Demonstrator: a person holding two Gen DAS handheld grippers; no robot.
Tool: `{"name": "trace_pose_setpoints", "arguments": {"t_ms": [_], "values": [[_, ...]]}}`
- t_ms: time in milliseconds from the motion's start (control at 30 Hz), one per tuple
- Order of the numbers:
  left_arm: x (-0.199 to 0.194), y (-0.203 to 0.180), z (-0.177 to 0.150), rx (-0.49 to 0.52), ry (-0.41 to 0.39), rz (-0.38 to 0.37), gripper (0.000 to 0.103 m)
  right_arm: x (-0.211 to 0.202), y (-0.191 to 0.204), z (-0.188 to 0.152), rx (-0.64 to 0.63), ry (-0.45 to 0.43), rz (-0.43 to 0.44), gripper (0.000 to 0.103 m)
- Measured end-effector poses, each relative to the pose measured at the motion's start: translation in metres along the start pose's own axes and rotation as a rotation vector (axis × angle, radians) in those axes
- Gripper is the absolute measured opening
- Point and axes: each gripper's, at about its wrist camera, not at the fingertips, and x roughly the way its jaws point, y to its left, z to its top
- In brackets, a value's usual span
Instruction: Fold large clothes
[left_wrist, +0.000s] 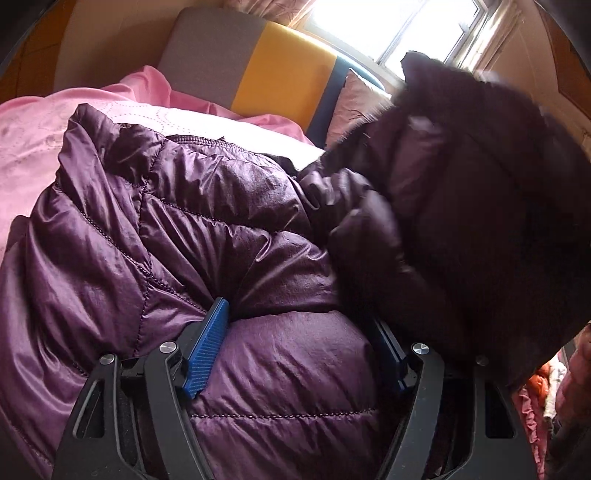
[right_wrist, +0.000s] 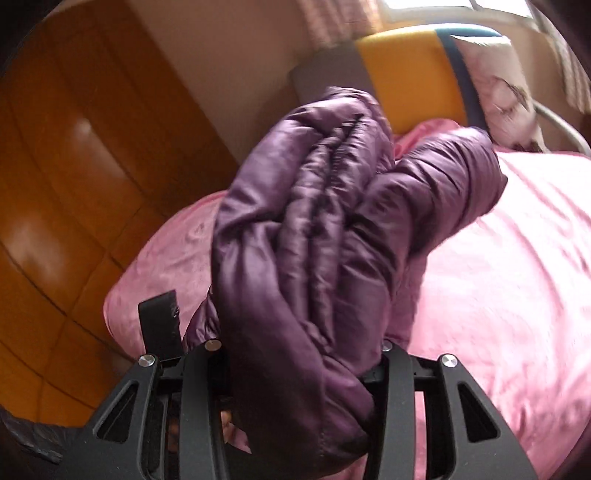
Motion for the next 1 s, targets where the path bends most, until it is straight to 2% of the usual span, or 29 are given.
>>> {"name": "trace_pose_setpoints", "arguments": {"t_ms": [133,200,267,367,433,500,567,633,700,833,867,900,933,967,1000], "values": [[-0.018,0.018,0.009,-0.055,0.040,-0.081,0.062,0.025,0.044,-0.002,-0.136,0.050,-0.046,0.039],[-0.042,0.036,0.013,-0.105,0.030,-0.131,0.062,0.035,0.062,-0.007,-0.210,0.070,-0.078,0.039],[-0.068,0.055,0.015,-0.149,-0.004,-0.158,0.062,0.049,0.082,-0.016,-0.286,0.091,-0.116,0.039],[-0.115,0.084,0.020,-0.197,-0.102,-0.163,0.062,0.067,0.107,-0.030,-0.402,0.103,-0.187,0.040],[-0.146,0.099,0.023,-0.232,-0.173,-0.204,0.062,0.080,0.124,-0.040,-0.479,0.106,-0.223,0.042],[-0.168,0.105,0.028,-0.231,-0.227,-0.248,0.068,0.089,0.139,-0.051,-0.562,0.098,-0.257,0.047],[-0.177,0.103,0.034,-0.213,-0.246,-0.285,0.078,0.094,0.153,-0.065,-0.633,0.085,-0.267,0.059],[-0.174,0.094,0.043,-0.181,-0.231,-0.294,0.081,0.105,0.160,-0.070,-0.687,0.076,-0.276,0.059],[-0.158,0.082,0.057,-0.142,-0.181,-0.283,0.081,0.104,0.166,-0.080,-0.726,0.064,-0.269,0.060],[-0.127,0.068,0.074,-0.111,-0.063,-0.295,0.081,0.095,0.168,-0.101,-0.782,0.042,-0.252,0.070],[-0.119,0.065,0.077,-0.108,-0.040,-0.287,0.079,0.095,0.167,-0.103,-0.780,0.038,-0.247,0.072],[-0.108,0.061,0.081,-0.103,0.001,-0.267,0.070,0.094,0.166,-0.103,-0.771,0.035,-0.235,0.074],[-0.099,0.059,0.083,-0.091,0.033,-0.253,0.044,0.096,0.167,-0.103,-0.758,0.032,-0.212,0.080],[-0.092,0.057,0.084,-0.072,0.054,-0.212,0.029,0.090,0.164,-0.101,-0.742,0.033,-0.176,0.083],[-0.086,0.057,0.085,-0.059,0.067,-0.176,0.025,0.084,0.160,-0.095,-0.713,0.043,-0.118,0.084]]}}
